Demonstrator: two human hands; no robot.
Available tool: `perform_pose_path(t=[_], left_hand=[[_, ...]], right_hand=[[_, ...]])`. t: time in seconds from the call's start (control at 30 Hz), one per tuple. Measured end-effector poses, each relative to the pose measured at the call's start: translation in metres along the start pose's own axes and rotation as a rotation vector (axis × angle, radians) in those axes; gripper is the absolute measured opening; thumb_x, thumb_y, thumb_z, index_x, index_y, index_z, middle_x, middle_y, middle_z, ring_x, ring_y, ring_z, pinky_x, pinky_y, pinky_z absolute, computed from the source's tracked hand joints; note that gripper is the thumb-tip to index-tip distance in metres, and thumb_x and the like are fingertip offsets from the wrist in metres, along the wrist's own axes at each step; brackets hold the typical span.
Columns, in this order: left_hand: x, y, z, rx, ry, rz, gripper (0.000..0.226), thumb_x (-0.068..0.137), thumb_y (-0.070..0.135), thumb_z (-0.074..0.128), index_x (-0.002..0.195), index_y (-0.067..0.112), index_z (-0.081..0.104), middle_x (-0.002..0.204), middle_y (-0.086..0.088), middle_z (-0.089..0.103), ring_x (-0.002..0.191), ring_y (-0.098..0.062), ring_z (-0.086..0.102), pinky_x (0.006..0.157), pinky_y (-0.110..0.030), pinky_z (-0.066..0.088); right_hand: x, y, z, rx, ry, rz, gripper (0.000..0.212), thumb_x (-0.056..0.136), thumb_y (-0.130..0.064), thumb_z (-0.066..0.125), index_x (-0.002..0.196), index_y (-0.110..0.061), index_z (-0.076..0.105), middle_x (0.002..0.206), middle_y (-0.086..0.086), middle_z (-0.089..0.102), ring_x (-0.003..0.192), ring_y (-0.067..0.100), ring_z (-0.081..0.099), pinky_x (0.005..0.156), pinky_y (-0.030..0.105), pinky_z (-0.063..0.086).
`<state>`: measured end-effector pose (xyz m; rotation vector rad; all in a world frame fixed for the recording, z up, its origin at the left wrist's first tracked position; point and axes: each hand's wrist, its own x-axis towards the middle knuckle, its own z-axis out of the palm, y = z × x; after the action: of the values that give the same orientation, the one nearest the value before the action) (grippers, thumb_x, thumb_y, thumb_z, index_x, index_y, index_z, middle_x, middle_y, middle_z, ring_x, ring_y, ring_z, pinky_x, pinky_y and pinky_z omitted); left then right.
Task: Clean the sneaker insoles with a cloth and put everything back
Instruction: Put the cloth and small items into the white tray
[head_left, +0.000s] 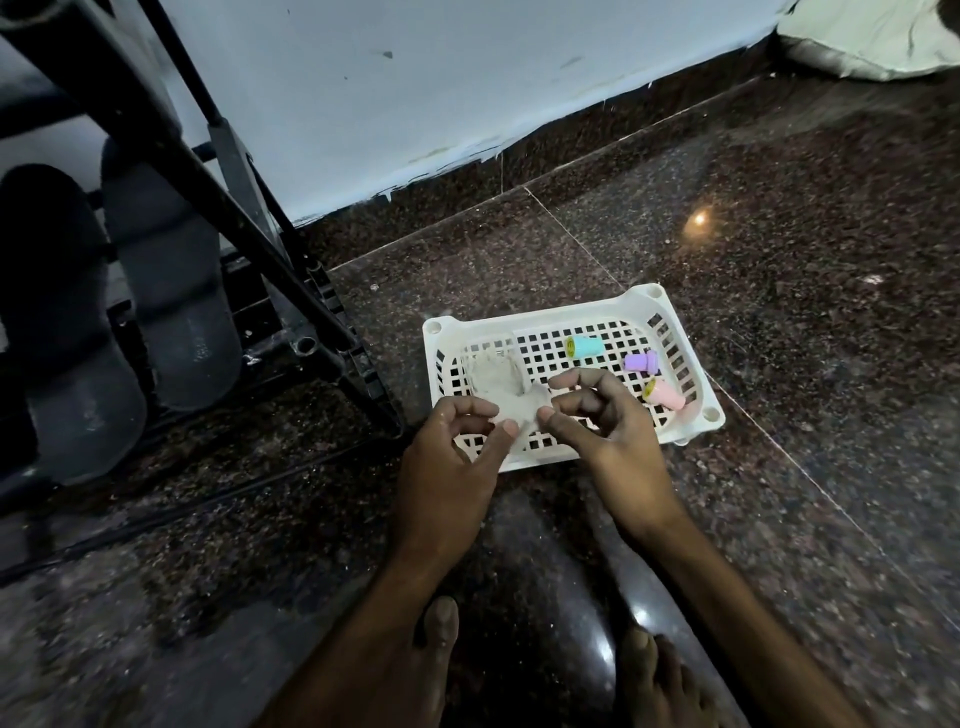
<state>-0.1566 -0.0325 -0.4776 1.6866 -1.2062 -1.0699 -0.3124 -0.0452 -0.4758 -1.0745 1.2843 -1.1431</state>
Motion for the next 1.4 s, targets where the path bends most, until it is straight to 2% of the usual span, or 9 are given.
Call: perform_pose_path(t=[0.1,0.2,0.33,0.47,0.67,0.87,1.1,1.23,1.4], left_hand=[[-0.005,0.004,0.006,-0.161,-0.129,-0.123,0.028,0.084,0.035,0.076,0.106,0.027,0.062,0.1,0.003,0.07,0.085,-0.005,0.067,0.065,-0.018,0.048],[-0.005,0.005,0.012,-0.235,-0.123,-0.093,0.027,0.086,0.021,0.076,0.108,0.023,0.061,0.099,-0.01,0.071,0.082,-0.011,0.069,0.061,-0.021,0.051],[-0.004,0.006,0.013,-0.249,-0.067,0.002,0.027,0.086,0.006,0.074,0.105,0.022,0.063,0.089,-0.01,0.071,0.076,-0.015,0.07,0.067,-0.037,0.059],[-0.006,0.006,0.012,-0.282,-0.101,-0.006,0.03,0.087,-0.001,0.07,0.108,0.017,0.061,0.093,-0.016,0.066,0.057,-0.016,0.064,0.052,-0.027,0.052],[-0.006,0.006,0.015,-0.381,-0.089,-0.056,0.039,0.082,-0.002,0.075,0.113,0.015,0.059,0.089,-0.012,0.067,0.076,-0.011,0.07,0.06,-0.02,0.052],[-0.002,0.007,0.013,-0.401,-0.154,-0.046,0.043,0.084,-0.005,0.072,0.117,0.017,0.058,0.096,-0.009,0.067,0.079,-0.019,0.073,0.06,-0.028,0.057],[0.0,0.01,0.01,-0.47,-0.156,-0.039,0.063,0.08,-0.013,0.071,0.129,0.022,0.052,0.113,-0.009,0.07,0.079,-0.016,0.072,0.065,-0.032,0.058],[-0.002,0.017,0.009,-0.513,-0.1,0.053,0.073,0.08,-0.013,0.072,0.136,0.03,0.051,0.1,-0.007,0.075,0.076,-0.011,0.067,0.069,-0.029,0.057],[-0.003,0.019,0.011,-0.487,-0.104,0.118,0.076,0.075,-0.03,0.047,0.134,0.018,0.053,0.094,-0.006,0.077,0.081,-0.018,0.068,0.062,-0.018,0.049]], right_hand=[[-0.011,0.002,-0.006,0.145,-0.028,-0.014,0.022,0.088,0.001,0.067,0.105,-0.012,0.063,0.084,0.005,0.064,0.072,0.016,0.059,0.074,0.033,0.053],[-0.016,0.008,-0.011,0.12,-0.073,0.002,0.027,0.088,0.003,0.067,0.106,-0.017,0.067,0.088,0.0,0.063,0.059,0.02,0.045,0.061,0.031,0.042],[-0.016,0.01,-0.022,0.052,-0.156,0.061,0.029,0.088,-0.005,0.069,0.113,-0.02,0.069,0.084,-0.009,0.065,0.064,0.026,0.04,0.069,0.036,0.039],[-0.014,0.008,-0.024,0.125,-0.178,0.149,0.031,0.087,-0.006,0.068,0.117,-0.012,0.068,0.1,0.01,0.072,0.093,0.026,0.069,0.083,0.035,0.056],[-0.008,0.008,-0.024,0.25,-0.185,0.232,0.045,0.083,0.003,0.068,0.126,-0.012,0.063,0.119,0.013,0.069,0.11,0.03,0.066,0.094,0.043,0.053],[-0.003,0.005,-0.02,0.262,-0.089,0.243,0.042,0.079,-0.006,0.073,0.12,-0.01,0.064,0.093,0.02,0.07,0.082,0.021,0.067,0.075,0.03,0.055],[0.0,0.0,-0.018,0.284,-0.125,0.165,0.056,0.08,0.013,0.066,0.13,-0.011,0.056,0.108,0.008,0.074,0.076,0.015,0.07,0.063,0.024,0.056],[-0.003,-0.003,-0.018,0.344,-0.101,0.001,0.065,0.077,0.016,0.065,0.133,-0.017,0.055,0.101,0.01,0.075,0.084,0.017,0.07,0.079,0.03,0.057],[-0.004,-0.004,-0.023,0.116,-0.089,-0.173,0.042,0.08,0.017,0.063,0.107,-0.014,0.069,0.073,0.006,0.074,0.083,0.017,0.065,0.091,0.033,0.047]])
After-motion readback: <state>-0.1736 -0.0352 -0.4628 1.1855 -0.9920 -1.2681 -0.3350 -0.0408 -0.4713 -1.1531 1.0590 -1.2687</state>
